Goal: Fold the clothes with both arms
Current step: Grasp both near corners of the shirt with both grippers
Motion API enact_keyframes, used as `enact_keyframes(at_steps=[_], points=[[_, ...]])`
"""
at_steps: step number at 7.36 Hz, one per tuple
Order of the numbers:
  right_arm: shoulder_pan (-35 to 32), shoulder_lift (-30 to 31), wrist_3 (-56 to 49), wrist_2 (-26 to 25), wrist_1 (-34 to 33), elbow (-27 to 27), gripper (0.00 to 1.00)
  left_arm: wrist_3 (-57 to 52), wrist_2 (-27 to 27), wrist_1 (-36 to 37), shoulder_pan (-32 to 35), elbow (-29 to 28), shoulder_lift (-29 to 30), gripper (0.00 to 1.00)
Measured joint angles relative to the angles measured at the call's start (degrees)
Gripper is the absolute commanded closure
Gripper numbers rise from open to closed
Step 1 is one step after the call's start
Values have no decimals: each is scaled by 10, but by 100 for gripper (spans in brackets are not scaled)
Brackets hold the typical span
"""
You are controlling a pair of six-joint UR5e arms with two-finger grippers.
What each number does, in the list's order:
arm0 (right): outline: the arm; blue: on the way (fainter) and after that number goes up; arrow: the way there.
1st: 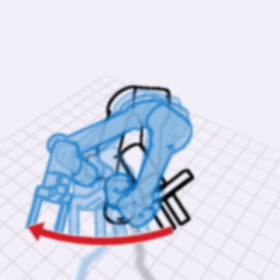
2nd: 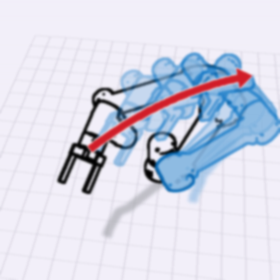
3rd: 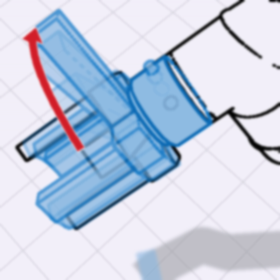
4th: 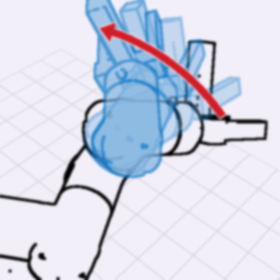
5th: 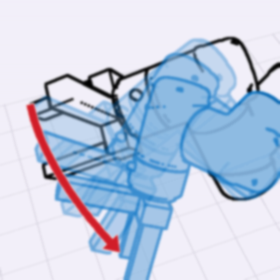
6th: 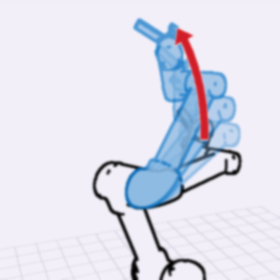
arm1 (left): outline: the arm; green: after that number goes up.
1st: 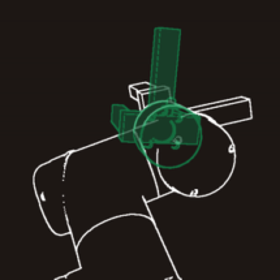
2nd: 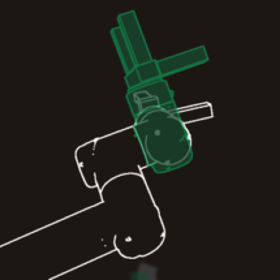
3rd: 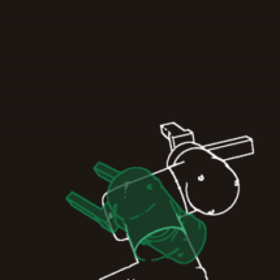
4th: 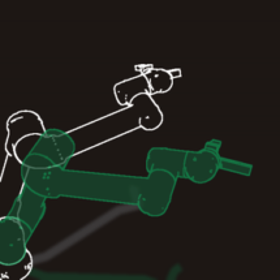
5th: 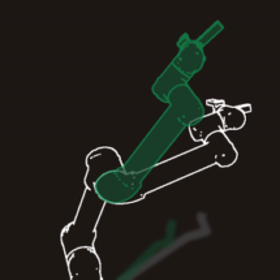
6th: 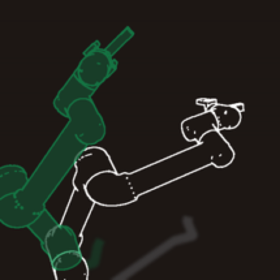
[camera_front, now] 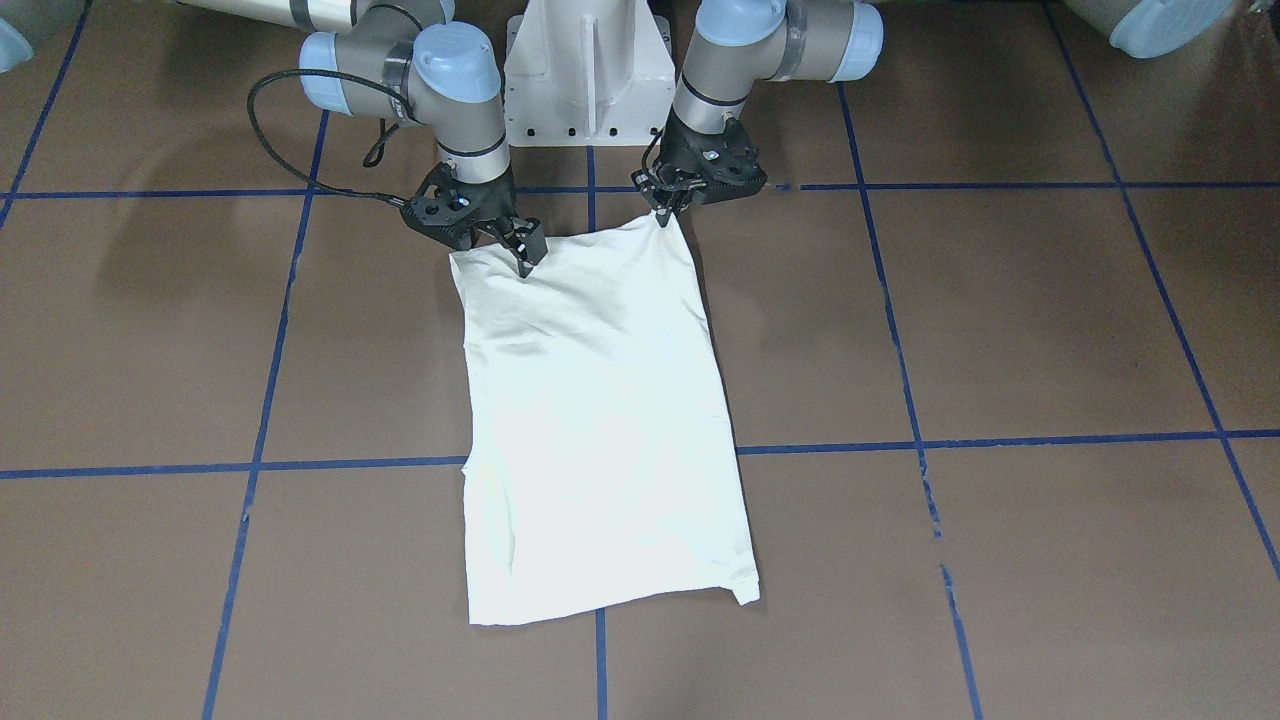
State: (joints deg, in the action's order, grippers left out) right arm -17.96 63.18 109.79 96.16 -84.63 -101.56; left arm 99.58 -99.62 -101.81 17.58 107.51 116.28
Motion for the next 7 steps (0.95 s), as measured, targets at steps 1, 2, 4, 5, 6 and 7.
enact_keyframes(at_steps=[1, 2, 4, 5, 6, 7], points=[[0, -1, 0, 0, 0, 2, 65, 0, 0, 0, 0, 0, 0, 100], [0, -1, 0, 1, 0, 2, 85, 0, 0, 0, 0, 0, 0, 100], [-1, -2, -1, 3, 0, 1, 100, 0, 0, 0, 0, 1, 0, 100], [-3, -2, -1, 4, 0, 0, 100, 0, 0, 0, 0, 1, 1, 100], [-7, -5, -2, 5, 0, -2, 100, 0, 0, 0, 0, 1, 1, 100], [-11, -10, -3, 6, -1, -2, 100, 0, 0, 0, 0, 1, 2, 100]])
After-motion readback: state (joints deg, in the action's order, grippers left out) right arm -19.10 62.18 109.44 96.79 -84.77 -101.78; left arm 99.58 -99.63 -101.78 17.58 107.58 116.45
